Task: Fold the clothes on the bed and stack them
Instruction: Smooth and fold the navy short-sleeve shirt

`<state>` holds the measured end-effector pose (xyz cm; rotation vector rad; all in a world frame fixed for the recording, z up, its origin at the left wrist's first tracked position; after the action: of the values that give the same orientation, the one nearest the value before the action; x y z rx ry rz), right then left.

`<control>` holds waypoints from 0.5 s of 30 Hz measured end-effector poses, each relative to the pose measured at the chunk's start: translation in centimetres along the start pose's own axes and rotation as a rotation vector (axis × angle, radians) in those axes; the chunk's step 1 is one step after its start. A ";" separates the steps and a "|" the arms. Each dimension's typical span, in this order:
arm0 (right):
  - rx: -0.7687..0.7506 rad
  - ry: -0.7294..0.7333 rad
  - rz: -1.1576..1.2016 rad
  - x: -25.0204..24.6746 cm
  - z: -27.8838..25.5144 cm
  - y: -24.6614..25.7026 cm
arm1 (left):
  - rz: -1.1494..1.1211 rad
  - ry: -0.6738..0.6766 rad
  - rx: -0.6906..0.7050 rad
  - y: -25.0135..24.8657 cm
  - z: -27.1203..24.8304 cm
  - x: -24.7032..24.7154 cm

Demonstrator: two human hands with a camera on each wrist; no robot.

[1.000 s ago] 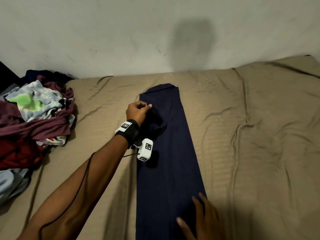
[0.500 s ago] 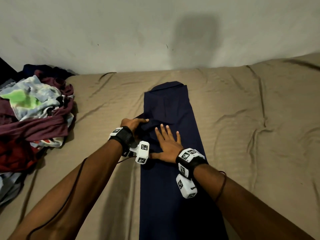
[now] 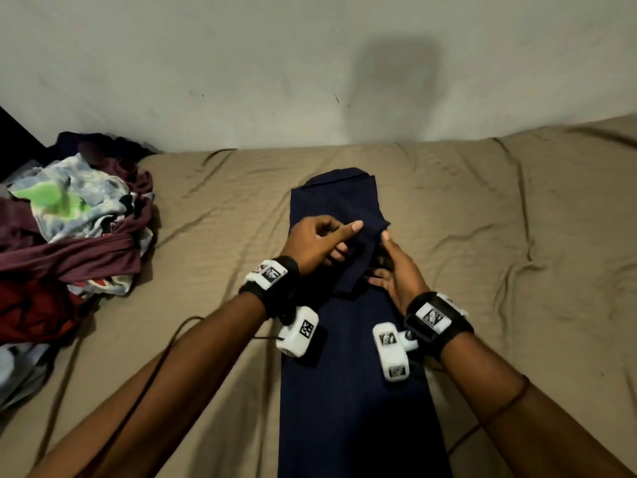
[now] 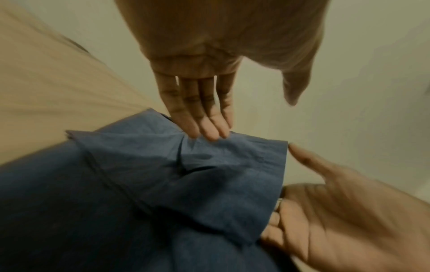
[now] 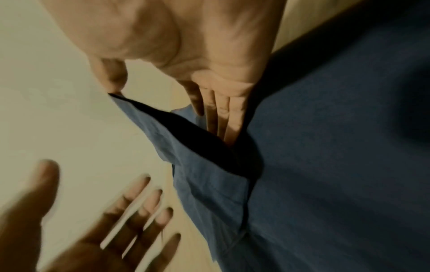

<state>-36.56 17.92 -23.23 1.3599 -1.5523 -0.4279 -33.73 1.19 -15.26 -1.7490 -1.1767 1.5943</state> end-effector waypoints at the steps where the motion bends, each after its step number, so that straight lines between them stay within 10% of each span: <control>1: 0.062 -0.001 0.066 -0.2 0.5 0.0 | 0.109 -0.051 -0.023 0.4 -0.5 0.0; 5: 0.111 -0.086 0.095 -0.6 2.4 0.5 | 0.643 -0.130 -0.015 3.2 -3.1 1.1; 15: 0.164 -0.328 -0.418 -2.7 3.8 0.1 | 1.101 -0.047 0.260 2.9 -3.1 7.3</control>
<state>-40.14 19.08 -26.00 1.8217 -1.5864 -0.8288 -30.36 6.47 -20.98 -2.3112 0.1175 2.2049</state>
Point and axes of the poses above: each hand's wrist, its own z-axis towards the middle knuckle, its own x-axis out of the palm, y = z × x, the point moved 7 cm from there along z, towards the middle knuckle, and after that the axes turned 12 degrees about z, right-handed, at the moved point
